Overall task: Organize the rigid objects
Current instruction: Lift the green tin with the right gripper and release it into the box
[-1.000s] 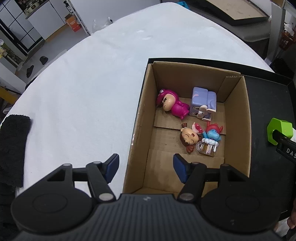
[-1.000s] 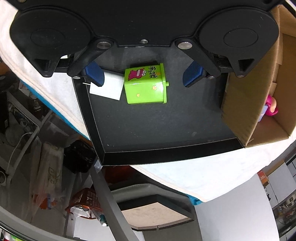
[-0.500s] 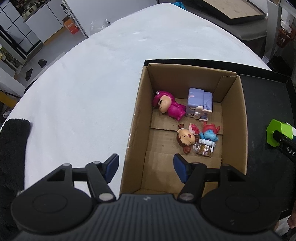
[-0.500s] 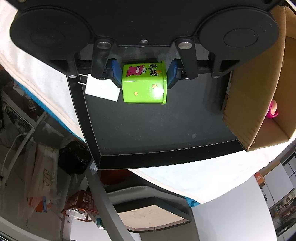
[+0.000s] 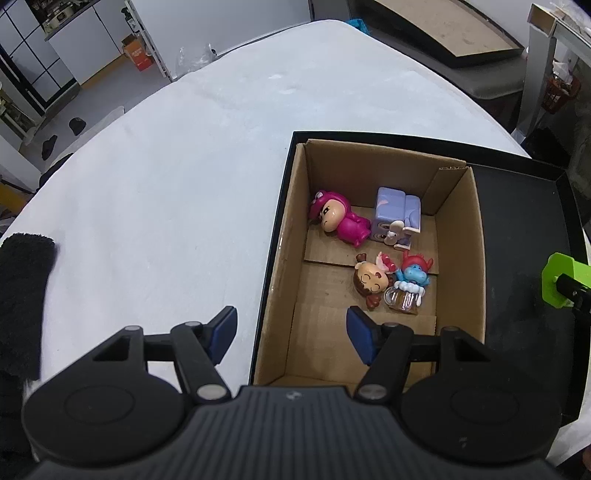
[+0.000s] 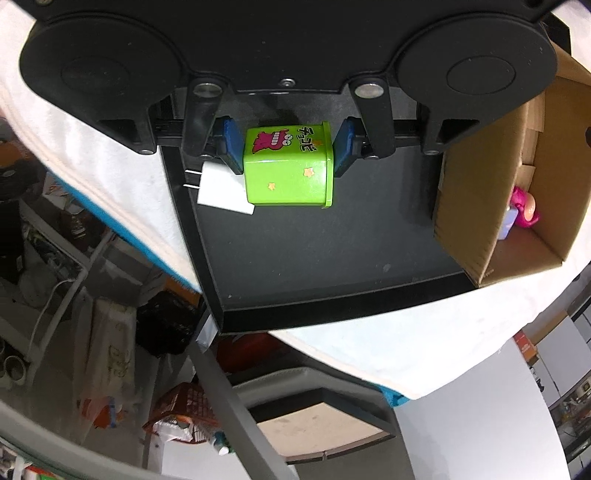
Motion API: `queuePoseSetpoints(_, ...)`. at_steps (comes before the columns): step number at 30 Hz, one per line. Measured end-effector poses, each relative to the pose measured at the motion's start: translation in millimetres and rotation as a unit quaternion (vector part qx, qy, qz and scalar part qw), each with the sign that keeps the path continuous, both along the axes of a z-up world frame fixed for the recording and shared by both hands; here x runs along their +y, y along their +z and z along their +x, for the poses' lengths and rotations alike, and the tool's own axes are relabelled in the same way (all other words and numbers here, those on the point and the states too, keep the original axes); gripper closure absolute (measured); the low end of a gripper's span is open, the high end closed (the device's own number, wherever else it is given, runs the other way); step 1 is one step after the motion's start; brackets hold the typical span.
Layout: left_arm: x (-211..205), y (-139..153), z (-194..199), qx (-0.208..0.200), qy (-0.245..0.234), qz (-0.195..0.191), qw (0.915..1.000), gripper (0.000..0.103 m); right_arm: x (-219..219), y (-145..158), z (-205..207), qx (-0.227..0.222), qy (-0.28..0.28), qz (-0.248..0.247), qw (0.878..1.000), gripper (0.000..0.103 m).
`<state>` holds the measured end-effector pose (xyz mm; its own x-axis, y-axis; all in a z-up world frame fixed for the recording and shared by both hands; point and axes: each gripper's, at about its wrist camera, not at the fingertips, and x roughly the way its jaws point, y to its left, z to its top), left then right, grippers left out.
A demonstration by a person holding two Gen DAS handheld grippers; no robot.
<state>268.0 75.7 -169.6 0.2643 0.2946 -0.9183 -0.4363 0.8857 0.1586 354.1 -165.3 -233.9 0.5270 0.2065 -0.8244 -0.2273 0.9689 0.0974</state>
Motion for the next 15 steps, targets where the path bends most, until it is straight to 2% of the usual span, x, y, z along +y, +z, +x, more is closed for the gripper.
queuePoseSetpoints(7, 7, 5, -8, -0.016, 0.004, -0.02, 0.9997, 0.039, 8, 23, -9, -0.016, 0.001, -0.011, 1.0, 0.054)
queuePoseSetpoints(15, 17, 8, -18, -0.028, 0.012, -0.039, 0.9988, 0.039, 21, 54, -19, -0.034, 0.024, 0.0, 0.999, 0.054)
